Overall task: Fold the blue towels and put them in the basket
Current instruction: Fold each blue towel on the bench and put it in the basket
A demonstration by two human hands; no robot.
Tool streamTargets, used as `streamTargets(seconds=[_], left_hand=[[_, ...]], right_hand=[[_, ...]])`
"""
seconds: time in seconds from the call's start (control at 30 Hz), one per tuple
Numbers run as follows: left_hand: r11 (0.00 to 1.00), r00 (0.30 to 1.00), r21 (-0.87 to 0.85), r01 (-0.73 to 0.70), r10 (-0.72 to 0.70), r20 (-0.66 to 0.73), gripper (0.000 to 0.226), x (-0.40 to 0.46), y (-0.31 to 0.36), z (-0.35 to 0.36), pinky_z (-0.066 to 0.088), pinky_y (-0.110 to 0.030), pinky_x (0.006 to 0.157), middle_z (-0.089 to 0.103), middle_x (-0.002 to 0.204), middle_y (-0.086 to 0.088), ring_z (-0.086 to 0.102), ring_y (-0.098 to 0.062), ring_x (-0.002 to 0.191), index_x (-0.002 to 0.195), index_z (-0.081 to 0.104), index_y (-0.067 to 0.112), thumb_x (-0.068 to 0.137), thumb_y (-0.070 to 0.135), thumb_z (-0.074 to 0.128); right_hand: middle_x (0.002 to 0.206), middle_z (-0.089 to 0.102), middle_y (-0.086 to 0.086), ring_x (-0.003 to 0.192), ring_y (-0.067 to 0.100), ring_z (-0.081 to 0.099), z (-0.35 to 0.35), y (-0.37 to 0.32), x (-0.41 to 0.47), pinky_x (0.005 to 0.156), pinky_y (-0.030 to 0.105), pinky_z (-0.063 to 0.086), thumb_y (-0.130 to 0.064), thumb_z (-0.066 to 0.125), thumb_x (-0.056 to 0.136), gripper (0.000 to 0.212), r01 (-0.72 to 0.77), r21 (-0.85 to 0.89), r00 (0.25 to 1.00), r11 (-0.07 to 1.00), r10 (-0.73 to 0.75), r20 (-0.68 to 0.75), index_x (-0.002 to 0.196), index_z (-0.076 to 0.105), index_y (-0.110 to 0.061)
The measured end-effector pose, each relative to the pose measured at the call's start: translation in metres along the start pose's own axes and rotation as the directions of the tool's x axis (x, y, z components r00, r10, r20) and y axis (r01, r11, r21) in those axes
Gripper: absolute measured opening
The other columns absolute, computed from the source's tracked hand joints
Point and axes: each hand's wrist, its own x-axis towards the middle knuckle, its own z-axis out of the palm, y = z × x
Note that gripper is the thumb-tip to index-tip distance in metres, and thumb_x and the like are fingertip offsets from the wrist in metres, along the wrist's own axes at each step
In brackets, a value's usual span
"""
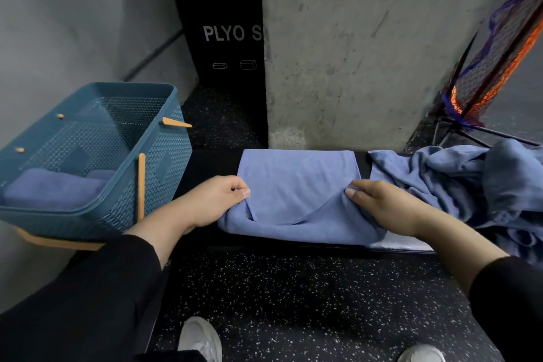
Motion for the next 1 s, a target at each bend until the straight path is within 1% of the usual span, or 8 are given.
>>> streamTargets(seconds=[0.1, 0.17, 0.3, 0.43, 0.53, 0.67, 0.83, 1.0], left_hand=[[0.994, 0.998, -0.1, 0.032, -0.036, -0.042, 0.018, 0.013, -0.01, 0.007, 0.044, -0.032, 0.078, 0.071, 0.097, -0.013, 0.056, -0.009, 0.081, 0.091, 0.07, 0.02, 0.1, 0.026, 0.056], [0.993, 0.995, -0.101, 0.062, -0.07, -0.077, 0.019, 0.02, -0.017, 0.014, 0.042, -0.03, 0.077, 0.07, 0.1, -0.016, 0.054, -0.01, 0.082, 0.091, 0.069, 0.02, 0.102, 0.027, 0.055], [0.99, 0.989, -0.095, 0.104, -0.113, -0.094, 0.014, 0.032, -0.024, 0.021, 0.044, -0.025, 0.083, 0.071, 0.102, -0.006, 0.062, -0.009, 0.094, 0.102, 0.069, 0.023, 0.1, 0.032, 0.059], [0.986, 0.992, -0.102, 0.13, -0.128, 0.022, 0.032, 0.034, -0.025, 0.018, 0.046, -0.017, 0.095, 0.067, 0.114, 0.003, 0.062, -0.005, 0.11, 0.125, 0.064, 0.024, 0.093, 0.022, 0.069], [0.99, 0.993, -0.084, 0.117, -0.117, 0.006, 0.022, 0.037, -0.024, 0.017, 0.043, -0.008, 0.083, 0.069, 0.109, 0.005, 0.062, -0.003, 0.102, 0.117, 0.069, 0.019, 0.096, 0.017, 0.065], [0.988, 0.989, 0.151, 0.016, 0.006, -0.144, 0.012, 0.051, -0.013, 0.017, 0.038, -0.021, 0.064, 0.062, 0.075, 0.009, 0.054, -0.009, 0.071, 0.093, 0.07, 0.014, 0.098, 0.016, 0.06], [0.974, 0.915, 0.226, -0.032, 0.12, -0.384, 0.013, 0.08, 0.0, 0.012, 0.041, -0.032, 0.076, 0.06, 0.093, 0.002, 0.056, -0.019, 0.088, 0.101, 0.066, 0.017, 0.101, 0.022, 0.054], [0.943, 0.933, 0.333, 0.011, 0.11, -0.342, 0.017, 0.104, -0.01, 0.027, 0.045, -0.042, 0.088, 0.063, 0.101, 0.0, 0.059, -0.026, 0.097, 0.1, 0.063, 0.017, 0.103, 0.024, 0.048]], right_hand=[[0.071, 0.062, -0.005, 0.072, 0.009, 0.056, 0.005, 0.003, 0.02, 0.069, 0.023, 0.04, -0.036, 0.044, 0.104, 0.033, 0.004, 0.06, 0.993, 0.998, 0.003, -0.12, 0.081, 0.054, -0.015], [0.07, 0.058, -0.002, 0.073, 0.014, 0.054, 0.008, 0.005, 0.034, 0.067, 0.027, 0.039, -0.035, 0.042, 0.105, 0.034, -0.035, 0.08, 0.989, 0.996, 0.047, -0.143, 0.079, 0.052, -0.015], [0.08, 0.06, 0.005, 0.086, 0.029, 0.059, 0.018, 0.012, 0.063, 0.068, 0.033, 0.031, -0.034, 0.04, 0.105, 0.035, -0.141, -0.073, 0.981, 0.987, 0.13, -0.145, 0.08, 0.053, -0.014], [0.082, 0.067, 0.017, 0.081, 0.037, 0.062, 0.025, 0.017, 0.086, 0.064, 0.036, 0.033, -0.033, 0.04, 0.105, 0.036, -0.1, -0.2, 0.927, 0.975, 0.018, -0.376, 0.082, 0.055, -0.008], [0.082, 0.064, 0.015, 0.072, 0.034, 0.058, 0.031, 0.028, 0.098, 0.063, 0.036, 0.033, -0.027, 0.042, 0.105, 0.034, -0.034, -0.235, 0.926, 0.971, -0.058, -0.373, 0.08, 0.055, -0.007], [0.096, 0.064, 0.015, 0.088, 0.036, 0.061, 0.039, 0.052, 0.107, 0.076, 0.04, 0.041, -0.02, 0.045, 0.103, 0.026, 0.028, -0.268, 0.945, 0.963, -0.113, -0.307, 0.09, 0.062, -0.005], [0.106, 0.066, 0.013, 0.095, 0.035, 0.061, 0.04, 0.057, 0.115, 0.082, 0.041, 0.046, -0.022, 0.046, 0.103, 0.027, 0.042, -0.279, 0.943, 0.959, -0.13, -0.306, 0.104, 0.068, -0.006], [0.106, 0.065, 0.014, 0.093, 0.037, 0.06, 0.044, 0.059, 0.116, 0.084, 0.044, 0.048, -0.023, 0.046, 0.103, 0.029, 0.052, -0.287, 0.939, 0.956, -0.145, -0.313, 0.101, 0.069, -0.005]])
